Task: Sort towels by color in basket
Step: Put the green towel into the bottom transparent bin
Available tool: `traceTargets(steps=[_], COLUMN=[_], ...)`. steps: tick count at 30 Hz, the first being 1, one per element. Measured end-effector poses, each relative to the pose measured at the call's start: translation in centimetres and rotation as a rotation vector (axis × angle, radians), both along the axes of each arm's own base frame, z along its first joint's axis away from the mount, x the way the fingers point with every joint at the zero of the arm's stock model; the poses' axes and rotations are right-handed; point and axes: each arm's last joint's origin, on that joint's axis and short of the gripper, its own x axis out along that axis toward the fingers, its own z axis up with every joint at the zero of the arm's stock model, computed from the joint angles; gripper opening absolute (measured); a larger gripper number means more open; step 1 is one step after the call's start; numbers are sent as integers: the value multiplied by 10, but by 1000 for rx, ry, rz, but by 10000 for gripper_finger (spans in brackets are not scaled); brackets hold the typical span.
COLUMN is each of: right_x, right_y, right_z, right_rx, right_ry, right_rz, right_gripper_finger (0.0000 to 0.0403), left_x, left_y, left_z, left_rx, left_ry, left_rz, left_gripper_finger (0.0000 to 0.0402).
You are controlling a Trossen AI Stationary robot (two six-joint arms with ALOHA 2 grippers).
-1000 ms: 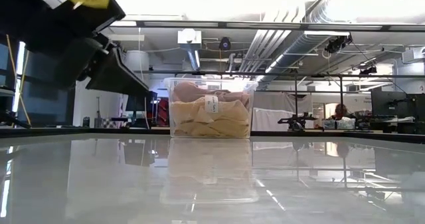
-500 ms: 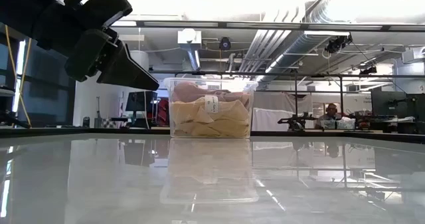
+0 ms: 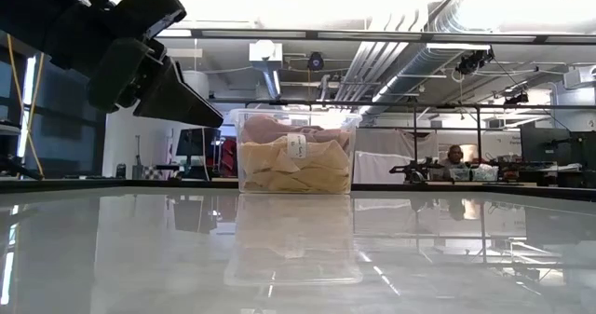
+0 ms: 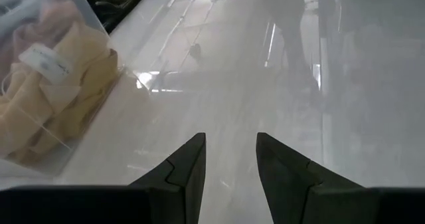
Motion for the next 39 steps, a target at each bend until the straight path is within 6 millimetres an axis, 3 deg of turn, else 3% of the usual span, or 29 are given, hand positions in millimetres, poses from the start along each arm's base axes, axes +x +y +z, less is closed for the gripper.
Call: traceTargets(steps=[5,8,12,15,18,22,27,32,39], right_x=[34,69,125,159,180,194,196,189,183], right_y=[-10,-19,-38,-58,-81,-112,-136,-137,-124], right_z=[-15,-24,-44,-63,-82,-102,-123,-137,-140], right_rx=[-336,-465,-464,-397,-383,-422,-374,-302,-284], right_ry=[-366,-493,-654,-855,-1038,-1104,-1045,-986,-986], right_rz=[279,437,646,815,915,875,762,750,793], right_gripper_finger=[110,110,110,110,110,110,110,110,110], left_x=[3,7,1,-12,-28,-56,-90,-107,-105], left_y=[-12,-25,-39,-46,-50,-62,-89,-102,-86], left_z=[17,49,90,106,115,108,87,49,-6], left_rx=[201,281,357,267,10,-340,-573,-699,-681], left_ry=[85,116,288,460,588,777,838,723,673], left_rz=[-142,-212,-282,-297,-217,-42,81,103,-19], left_gripper_finger=[122,122,119,109,99,91,85,89,80])
